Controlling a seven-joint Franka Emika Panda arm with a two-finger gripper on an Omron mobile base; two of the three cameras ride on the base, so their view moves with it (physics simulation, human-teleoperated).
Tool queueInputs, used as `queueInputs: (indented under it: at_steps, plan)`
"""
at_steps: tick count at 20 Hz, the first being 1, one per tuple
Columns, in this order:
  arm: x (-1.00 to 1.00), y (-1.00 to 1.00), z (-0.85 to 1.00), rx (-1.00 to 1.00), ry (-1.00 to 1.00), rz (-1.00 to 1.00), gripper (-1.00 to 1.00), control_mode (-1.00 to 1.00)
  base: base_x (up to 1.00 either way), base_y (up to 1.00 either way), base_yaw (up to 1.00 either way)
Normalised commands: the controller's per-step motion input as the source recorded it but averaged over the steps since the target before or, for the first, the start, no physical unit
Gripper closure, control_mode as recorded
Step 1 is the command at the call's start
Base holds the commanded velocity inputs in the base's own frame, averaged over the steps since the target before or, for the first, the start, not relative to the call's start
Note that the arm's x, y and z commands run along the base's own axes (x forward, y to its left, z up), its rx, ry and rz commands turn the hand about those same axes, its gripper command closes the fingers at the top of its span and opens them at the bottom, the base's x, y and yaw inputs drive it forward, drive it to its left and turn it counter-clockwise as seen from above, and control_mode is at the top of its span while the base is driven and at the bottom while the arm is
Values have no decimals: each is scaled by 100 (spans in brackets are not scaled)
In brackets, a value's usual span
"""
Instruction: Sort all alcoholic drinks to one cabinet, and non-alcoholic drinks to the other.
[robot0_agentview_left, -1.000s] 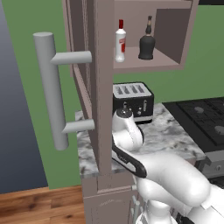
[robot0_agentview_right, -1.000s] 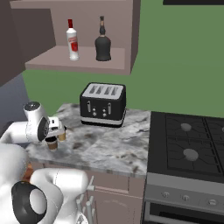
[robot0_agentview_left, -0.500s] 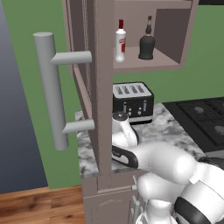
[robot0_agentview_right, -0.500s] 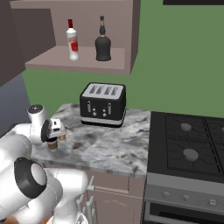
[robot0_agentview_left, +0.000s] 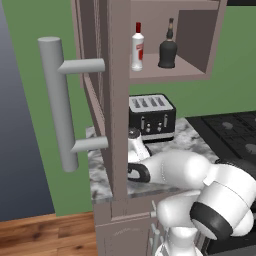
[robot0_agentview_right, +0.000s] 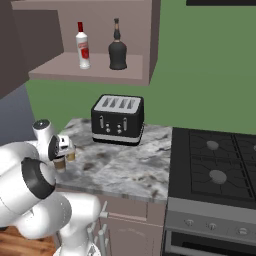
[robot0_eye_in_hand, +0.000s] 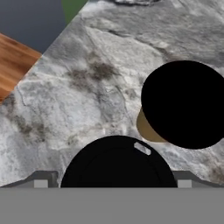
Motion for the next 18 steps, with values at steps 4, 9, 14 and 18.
queueInputs:
  at_steps: [4,9,14,18]
  plan:
    - [5,2,-13,1,2,-3,100,-100,0,0,0]
    - [-33,-6,-3,2,2,-4,100,-100,0,0,0]
    - [-43,-16,1,0,-2,-1,100,-100,0,0,0]
    - [-32,-23,25,0,-10,0,100,-100,0,0,0]
